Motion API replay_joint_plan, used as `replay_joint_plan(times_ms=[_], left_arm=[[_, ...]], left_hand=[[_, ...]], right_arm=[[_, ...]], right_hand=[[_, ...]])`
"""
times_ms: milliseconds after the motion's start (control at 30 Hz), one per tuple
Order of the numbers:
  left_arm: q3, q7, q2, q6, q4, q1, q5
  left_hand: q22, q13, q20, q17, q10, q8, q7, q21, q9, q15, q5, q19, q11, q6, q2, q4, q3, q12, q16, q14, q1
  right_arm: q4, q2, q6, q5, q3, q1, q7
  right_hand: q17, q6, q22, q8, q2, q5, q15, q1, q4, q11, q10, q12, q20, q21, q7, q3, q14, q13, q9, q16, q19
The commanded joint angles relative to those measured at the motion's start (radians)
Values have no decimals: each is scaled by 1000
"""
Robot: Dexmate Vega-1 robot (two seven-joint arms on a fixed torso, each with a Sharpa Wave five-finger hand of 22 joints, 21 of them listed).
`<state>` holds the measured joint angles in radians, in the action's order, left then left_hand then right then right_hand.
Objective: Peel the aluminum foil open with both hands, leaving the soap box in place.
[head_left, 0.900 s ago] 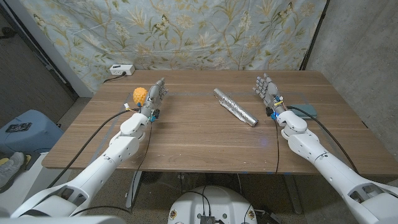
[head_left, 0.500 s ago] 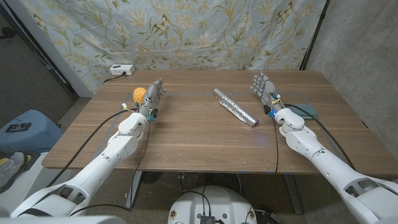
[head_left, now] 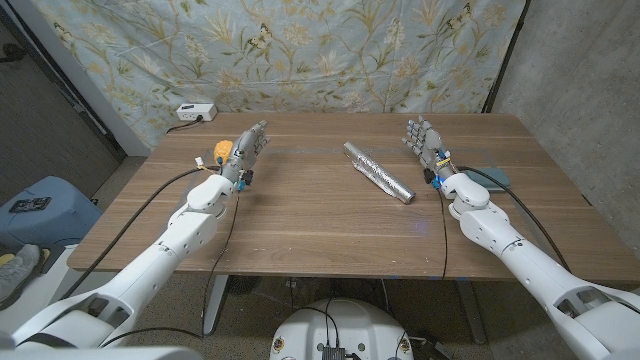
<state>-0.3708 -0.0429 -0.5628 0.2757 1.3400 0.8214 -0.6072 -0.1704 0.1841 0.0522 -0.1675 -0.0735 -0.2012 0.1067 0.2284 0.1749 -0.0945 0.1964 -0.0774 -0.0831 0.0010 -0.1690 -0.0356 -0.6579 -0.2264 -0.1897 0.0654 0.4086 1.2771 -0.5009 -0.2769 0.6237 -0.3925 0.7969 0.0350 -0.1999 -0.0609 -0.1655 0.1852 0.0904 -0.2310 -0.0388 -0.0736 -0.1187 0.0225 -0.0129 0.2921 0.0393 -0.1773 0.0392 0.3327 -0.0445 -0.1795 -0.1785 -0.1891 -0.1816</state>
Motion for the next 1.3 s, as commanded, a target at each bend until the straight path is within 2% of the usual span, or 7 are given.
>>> replay_joint_plan(times_ms=[33,100,200,433,467,567,1300], left_arm=[[-26,42,-51,-7,78,1,102],[-31,61,-57,-1,88,0,134],[-39,75,-67,-3,104,-2,169],[-58,95,-80,-10,122,-19,238],[-60,96,-82,-8,123,-21,246],[-62,93,-86,-19,133,-25,252],[-128,99,-122,-51,161,-109,456]], left_hand=[[-5,6,-3,-4,47,-8,-9,0,3,3,15,-35,11,48,4,-52,-11,-13,-7,-41,43],[-6,8,-9,-5,79,-13,-36,0,5,20,22,-58,31,93,13,-92,-9,-18,-8,-73,70],[-7,9,-13,-7,120,-16,-42,5,6,36,25,-91,50,130,16,-113,0,-26,-12,-108,86],[-7,11,-11,-7,132,-17,-48,5,7,48,27,-100,63,149,19,-124,4,-26,-11,-120,98],[-7,12,-21,-7,142,-19,-67,3,7,63,30,-107,76,167,23,-134,4,-27,-11,-129,112],[-7,13,-25,-7,159,-19,-79,4,8,79,34,-119,94,183,32,-142,8,-30,-11,-143,126],[-7,17,-20,-8,190,-23,-84,3,10,94,58,-155,106,238,45,-158,1,-29,-9,-174,209]], right_arm=[[29,-14,-8,-2,8,24,-11],[34,-14,-5,0,9,27,-11],[42,-16,2,5,11,31,-15],[52,-27,-4,-3,12,40,-14],[56,-28,-1,-1,14,41,-17],[57,-30,-2,0,16,43,-16],[6,-24,-17,10,21,8,18]], right_hand=[[-2,-9,-1,6,19,-4,-30,-3,3,4,2,-3,74,-6,1,8,-9,-2,-2,-7,-3],[-2,-10,-1,6,19,-5,-30,-3,3,3,2,-5,73,-6,1,8,-10,-2,-2,-7,-2],[-2,-11,-1,6,19,-5,-30,-4,4,3,2,-6,73,-6,1,9,-10,-2,-2,-7,-2],[-1,-12,-1,7,19,-5,-30,-4,5,3,2,-9,73,-6,1,9,-10,-3,-2,-7,-1],[-1,-12,-1,7,18,-5,-30,-5,5,3,2,-10,73,-6,2,9,-11,-3,-2,-7,-1],[-1,-13,-1,7,18,-5,-30,-5,6,2,2,-12,73,-6,2,10,-11,-3,-2,-7,-1],[0,-15,-1,8,18,-5,-30,-9,10,3,5,-23,73,-7,2,13,-13,-3,-3,-8,0]])
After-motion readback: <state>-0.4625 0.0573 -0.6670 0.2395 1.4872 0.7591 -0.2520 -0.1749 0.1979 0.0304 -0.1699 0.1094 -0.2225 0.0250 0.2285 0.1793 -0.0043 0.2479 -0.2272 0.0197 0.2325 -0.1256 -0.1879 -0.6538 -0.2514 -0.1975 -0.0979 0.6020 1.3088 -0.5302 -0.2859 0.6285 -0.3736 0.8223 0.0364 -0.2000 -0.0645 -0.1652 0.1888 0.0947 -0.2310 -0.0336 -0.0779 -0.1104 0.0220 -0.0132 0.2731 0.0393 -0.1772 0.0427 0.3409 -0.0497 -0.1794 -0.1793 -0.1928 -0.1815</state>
